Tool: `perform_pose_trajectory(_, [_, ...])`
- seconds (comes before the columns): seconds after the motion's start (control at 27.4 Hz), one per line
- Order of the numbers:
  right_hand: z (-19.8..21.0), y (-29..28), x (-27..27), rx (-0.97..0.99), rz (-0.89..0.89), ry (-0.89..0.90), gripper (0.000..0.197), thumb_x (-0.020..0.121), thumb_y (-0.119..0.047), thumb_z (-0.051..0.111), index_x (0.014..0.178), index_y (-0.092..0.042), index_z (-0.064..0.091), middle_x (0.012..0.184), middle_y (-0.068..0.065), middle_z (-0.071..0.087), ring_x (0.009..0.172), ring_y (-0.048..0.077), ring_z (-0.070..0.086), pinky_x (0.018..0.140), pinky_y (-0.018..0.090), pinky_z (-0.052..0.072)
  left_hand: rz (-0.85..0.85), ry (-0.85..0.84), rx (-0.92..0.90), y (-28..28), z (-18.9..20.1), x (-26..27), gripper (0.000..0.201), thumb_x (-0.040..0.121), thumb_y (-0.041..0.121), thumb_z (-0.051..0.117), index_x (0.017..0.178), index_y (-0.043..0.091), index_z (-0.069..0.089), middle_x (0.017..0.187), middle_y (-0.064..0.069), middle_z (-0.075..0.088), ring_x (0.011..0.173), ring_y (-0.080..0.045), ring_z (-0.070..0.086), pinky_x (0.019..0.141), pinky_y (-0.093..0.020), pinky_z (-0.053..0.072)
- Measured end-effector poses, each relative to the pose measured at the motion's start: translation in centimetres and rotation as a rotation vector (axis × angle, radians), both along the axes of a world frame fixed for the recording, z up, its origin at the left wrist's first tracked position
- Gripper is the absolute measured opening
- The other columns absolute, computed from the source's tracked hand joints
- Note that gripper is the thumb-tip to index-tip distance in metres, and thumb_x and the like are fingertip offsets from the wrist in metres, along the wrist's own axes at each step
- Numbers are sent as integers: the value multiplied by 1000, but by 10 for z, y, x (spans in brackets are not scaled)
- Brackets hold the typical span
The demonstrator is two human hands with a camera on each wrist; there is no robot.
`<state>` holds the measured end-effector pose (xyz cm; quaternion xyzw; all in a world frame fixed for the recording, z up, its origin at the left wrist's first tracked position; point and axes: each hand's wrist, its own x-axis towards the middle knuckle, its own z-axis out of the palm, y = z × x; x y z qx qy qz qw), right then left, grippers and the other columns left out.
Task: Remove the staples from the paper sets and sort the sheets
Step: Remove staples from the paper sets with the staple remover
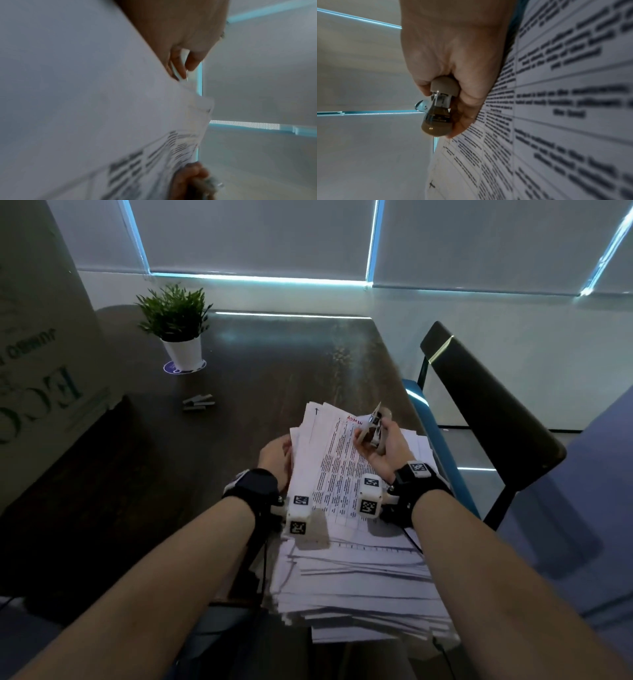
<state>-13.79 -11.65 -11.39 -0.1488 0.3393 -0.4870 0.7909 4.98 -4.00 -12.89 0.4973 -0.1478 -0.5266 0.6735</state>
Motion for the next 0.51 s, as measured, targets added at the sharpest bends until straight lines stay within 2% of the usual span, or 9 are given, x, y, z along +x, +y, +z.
perform_pose_trajectory(0.04, [1,3,1,-8,-9,17,34,97,-29,58,122,-7,51,121,26,54,90,28,61,72,39,58,55,128,-16,8,-3,2,26,98,10,41,80,9,59,82,-5,64,77,-12,63,71,-19,55])
perform_pose_trajectory(0.07, [3,6,1,-23,-12,43,33,98,-30,58,120,-7,51,119,25,55,90,28,61,77,39,58,124,238,-25,16,-3,4,23,99,13,40,87,7,59,99,-8,63,96,-16,62,90,-21,51])
perform_pose_trajectory(0.11, [3,8,1,-44,-3,80,32,98,-31,56,117,-6,51,114,23,56,88,27,62,80,38,58,187,340,-32,23,-3,7,23,98,17,39,90,7,58,109,-10,59,107,-19,57,102,-27,43])
perform_pose_trajectory(0.15, [5,11,1,-64,17,130,31,99,-32,54,116,-5,50,108,21,57,84,25,62,79,37,57,235,403,-19,30,1,10,24,97,19,38,89,8,57,112,-10,56,109,-20,54,106,-30,39])
perform_pose_trajectory(0.22, [9,19,4,-118,77,271,31,102,-33,49,115,-6,48,98,20,59,75,23,62,71,33,56,362,464,35,41,8,15,25,96,21,36,81,12,54,104,-6,55,95,-19,55,97,-31,39])
perform_pose_trajectory(0.33, [18,36,13,-218,171,516,39,105,-35,41,124,-3,49,93,23,62,63,25,64,54,33,56,512,469,78,60,31,6,28,96,19,32,73,19,47,79,2,49,64,-13,46,70,-27,38])
perform_pose_trajectory(0.4, [22,48,18,-256,233,600,44,104,-38,42,125,0,49,96,27,64,52,25,65,42,27,51,569,465,34,68,49,-11,29,96,18,29,75,22,49,71,4,45,62,-11,43,63,-25,34])
perform_pose_trajectory(0.44, [24,57,19,-267,261,620,44,103,-38,43,124,0,49,97,28,63,48,24,64,39,24,48,595,479,7,70,53,-22,29,96,18,29,76,22,50,71,5,46,62,-11,44,62,-23,34])
perform_pose_trajectory(0.51, [24,71,18,-283,312,631,38,101,-36,47,119,-3,49,94,25,62,47,24,64,40,24,49,651,504,-42,74,59,-47,27,96,15,32,78,21,52,72,4,47,61,-11,44,59,-20,35])
